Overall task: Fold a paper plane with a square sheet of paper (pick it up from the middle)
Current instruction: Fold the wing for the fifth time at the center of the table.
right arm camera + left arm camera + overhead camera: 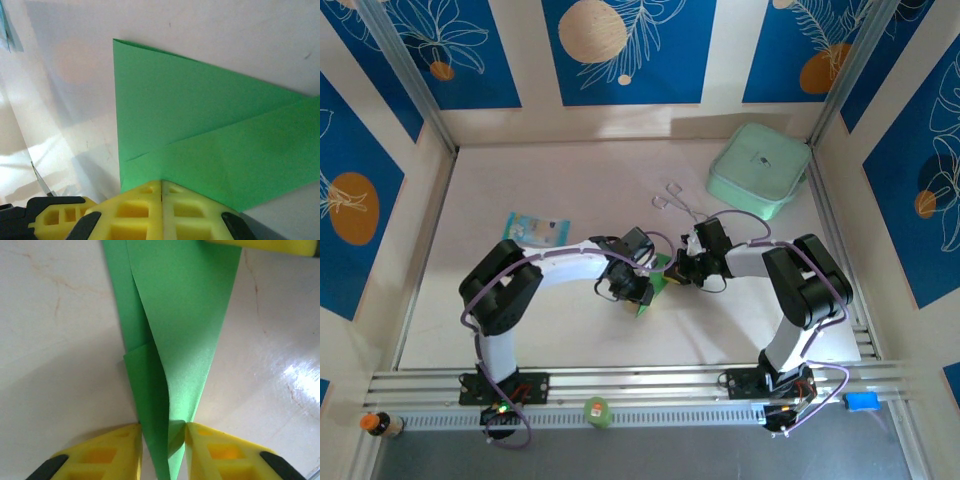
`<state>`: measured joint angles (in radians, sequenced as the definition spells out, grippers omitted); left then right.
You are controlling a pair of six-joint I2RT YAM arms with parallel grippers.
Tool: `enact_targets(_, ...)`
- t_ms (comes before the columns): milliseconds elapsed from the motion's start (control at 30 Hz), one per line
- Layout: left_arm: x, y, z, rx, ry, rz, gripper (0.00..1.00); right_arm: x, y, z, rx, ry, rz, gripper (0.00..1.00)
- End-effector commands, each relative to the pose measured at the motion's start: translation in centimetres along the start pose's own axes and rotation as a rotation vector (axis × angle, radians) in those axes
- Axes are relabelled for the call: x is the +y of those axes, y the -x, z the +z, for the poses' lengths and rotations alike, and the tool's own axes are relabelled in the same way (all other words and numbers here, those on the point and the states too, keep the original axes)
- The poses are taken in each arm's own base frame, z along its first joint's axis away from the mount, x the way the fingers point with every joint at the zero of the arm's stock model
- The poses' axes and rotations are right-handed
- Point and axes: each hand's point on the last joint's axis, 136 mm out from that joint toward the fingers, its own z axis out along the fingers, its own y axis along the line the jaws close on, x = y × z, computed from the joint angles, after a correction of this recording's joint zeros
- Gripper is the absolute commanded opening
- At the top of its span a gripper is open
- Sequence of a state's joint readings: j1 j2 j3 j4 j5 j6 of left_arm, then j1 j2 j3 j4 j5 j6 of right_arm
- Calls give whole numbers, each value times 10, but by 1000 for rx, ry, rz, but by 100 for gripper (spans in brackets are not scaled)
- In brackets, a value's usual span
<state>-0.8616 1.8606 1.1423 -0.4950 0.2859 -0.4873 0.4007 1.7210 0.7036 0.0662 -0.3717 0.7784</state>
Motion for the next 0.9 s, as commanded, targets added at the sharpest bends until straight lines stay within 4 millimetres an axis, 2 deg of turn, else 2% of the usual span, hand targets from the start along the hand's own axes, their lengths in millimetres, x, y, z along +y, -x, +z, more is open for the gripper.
enact_targets(0,-8,-15,15,67,-17,33,26,-32,-15,3,40,-93,75,2)
enact_targets(500,-11,-28,14,75,-65,-6,20,-37,-14,2,38,-108,83,2)
enact_targets(867,-3,-42,14,91,-49,-22,17,-41,-13,2,38,-118,89,2)
